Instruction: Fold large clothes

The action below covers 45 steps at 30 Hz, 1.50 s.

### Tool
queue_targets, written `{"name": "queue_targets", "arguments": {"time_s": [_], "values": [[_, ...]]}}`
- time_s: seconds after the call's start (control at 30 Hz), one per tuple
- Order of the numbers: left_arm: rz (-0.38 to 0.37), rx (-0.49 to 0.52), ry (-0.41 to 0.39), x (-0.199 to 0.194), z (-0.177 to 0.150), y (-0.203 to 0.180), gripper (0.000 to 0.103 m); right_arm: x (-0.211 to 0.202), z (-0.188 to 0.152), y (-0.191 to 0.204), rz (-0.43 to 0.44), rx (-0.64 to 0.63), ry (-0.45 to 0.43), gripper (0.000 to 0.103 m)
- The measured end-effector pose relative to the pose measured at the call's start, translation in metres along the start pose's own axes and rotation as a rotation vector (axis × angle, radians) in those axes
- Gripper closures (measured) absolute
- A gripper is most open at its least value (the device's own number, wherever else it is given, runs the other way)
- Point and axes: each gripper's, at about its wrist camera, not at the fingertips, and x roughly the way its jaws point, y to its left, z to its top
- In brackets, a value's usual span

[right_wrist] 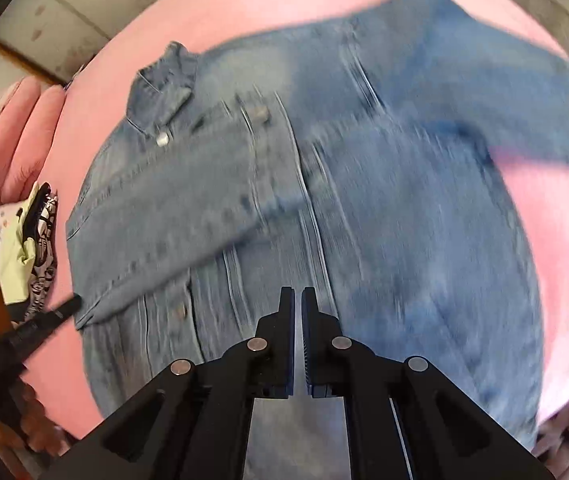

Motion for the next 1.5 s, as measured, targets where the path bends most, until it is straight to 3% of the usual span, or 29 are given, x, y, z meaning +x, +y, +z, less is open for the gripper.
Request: {"name": "queue_targets", "arguments": {"time_s": [0.17, 0.33, 0.37, 0.43, 0.5, 0.57, 0.63, 0.83, 0.97, 1.13, 1.5], "values": [[-0.051, 0.111, 0.1, -0.001, -0.045, -0.022, 0.101, -0.01, -0.043, -0.021, 0.022, 0.133, 0.019, 0.083], [-0.059, 0.282, 0.136, -0.013, -0.074, -0.05, 0.097, -0.033, -0.074, -0.052, 0.072, 0.298, -0.042, 0.062], [-0.048, 0.314, 0.139, -0.014, -0.079, -0.057, 0.093, -0.037, -0.079, -0.061, 0.076, 0.33, -0.05, 0.061], [-0.044, 0.363, 0.145, -0.016, -0.087, -0.072, 0.056, -0.042, -0.084, -0.079, 0.082, 0.381, -0.054, 0.059], [-0.065, 0.361, 0.144, -0.017, -0.087, -0.082, 0.044, -0.048, -0.085, -0.104, 0.09, 0.44, -0.065, 0.055], [-0.092, 0.341, 0.156, -0.016, -0.086, -0.095, 0.044, -0.052, -0.081, -0.131, 0.098, 0.488, -0.075, 0.048], [-0.099, 0.314, 0.174, -0.013, -0.084, -0.109, 0.044, -0.055, -0.073, -0.158, 0.1, 0.525, -0.076, 0.047], [-0.069, 0.224, 0.215, 0.0, -0.084, -0.17, 0.044, -0.078, -0.038, -0.253, 0.147, 0.646, -0.117, 0.039], [-0.067, 0.198, 0.236, 0.004, -0.085, -0.22, 0.044, -0.092, -0.007, -0.309, 0.17, 0.695, -0.13, 0.039], [-0.049, 0.213, 0.226, 0.006, -0.082, -0.287, 0.043, -0.092, 0.039, -0.369, 0.267, 0.789, -0.133, 0.039], [-0.01, 0.297, 0.253, 0.012, -0.082, -0.372, 0.043, -0.078, 0.101, -0.458, 0.365, 0.98, -0.219, 0.039]]}}
